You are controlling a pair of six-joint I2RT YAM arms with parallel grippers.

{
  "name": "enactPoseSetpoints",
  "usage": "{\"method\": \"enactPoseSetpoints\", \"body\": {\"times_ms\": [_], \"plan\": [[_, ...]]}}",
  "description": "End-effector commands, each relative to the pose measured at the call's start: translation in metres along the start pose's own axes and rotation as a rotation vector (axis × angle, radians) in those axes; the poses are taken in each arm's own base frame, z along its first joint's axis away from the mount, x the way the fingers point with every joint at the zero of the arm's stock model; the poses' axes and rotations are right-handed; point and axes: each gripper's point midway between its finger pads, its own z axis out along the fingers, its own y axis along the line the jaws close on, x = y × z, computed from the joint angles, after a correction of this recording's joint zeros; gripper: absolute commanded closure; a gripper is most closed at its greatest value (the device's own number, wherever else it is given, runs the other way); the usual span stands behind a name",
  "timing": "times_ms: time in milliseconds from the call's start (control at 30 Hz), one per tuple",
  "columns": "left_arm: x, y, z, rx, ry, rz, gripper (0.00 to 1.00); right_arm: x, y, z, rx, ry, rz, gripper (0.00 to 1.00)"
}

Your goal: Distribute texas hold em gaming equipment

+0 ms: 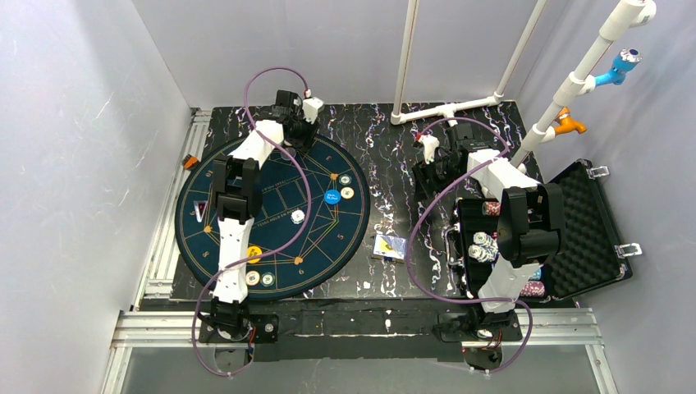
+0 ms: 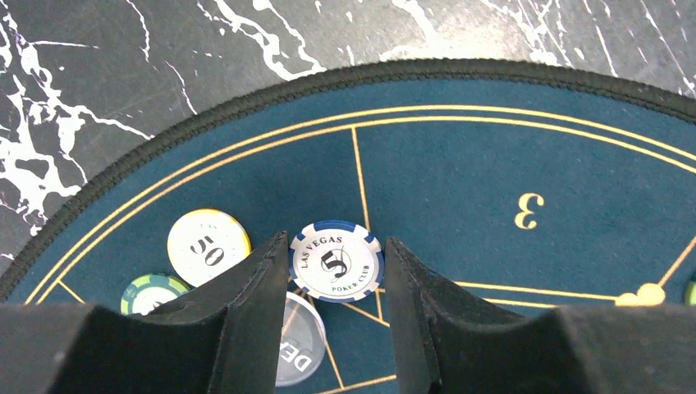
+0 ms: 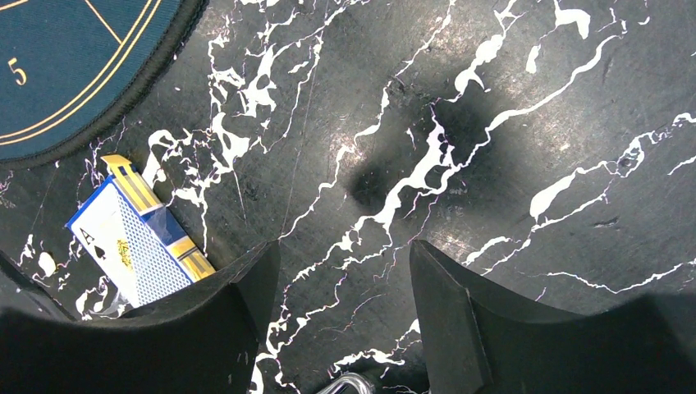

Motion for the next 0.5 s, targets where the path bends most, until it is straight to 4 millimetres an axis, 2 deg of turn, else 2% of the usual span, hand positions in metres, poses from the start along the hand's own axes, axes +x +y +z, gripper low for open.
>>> {"method": "enactPoseSetpoints", "body": {"times_ms": [0,333,467], "plan": [[-0.022,0.016,-0.013,-0.034,-0.053,-0.009,0.69,-0.006,0.005,-0.01,-0.007,-0.035,-0.03,0.32],[-0.014,0.025,0.003,-0.051,-0.04,0.005,0.66,-0.005,0.004,-0.009,-0.006,-0.03,-0.03,0.3],[-0.011,0.027,0.007,-0.053,-0.033,0.004,0.56,-0.004,0.004,-0.008,-0.005,-0.027,-0.029,0.29]]}}
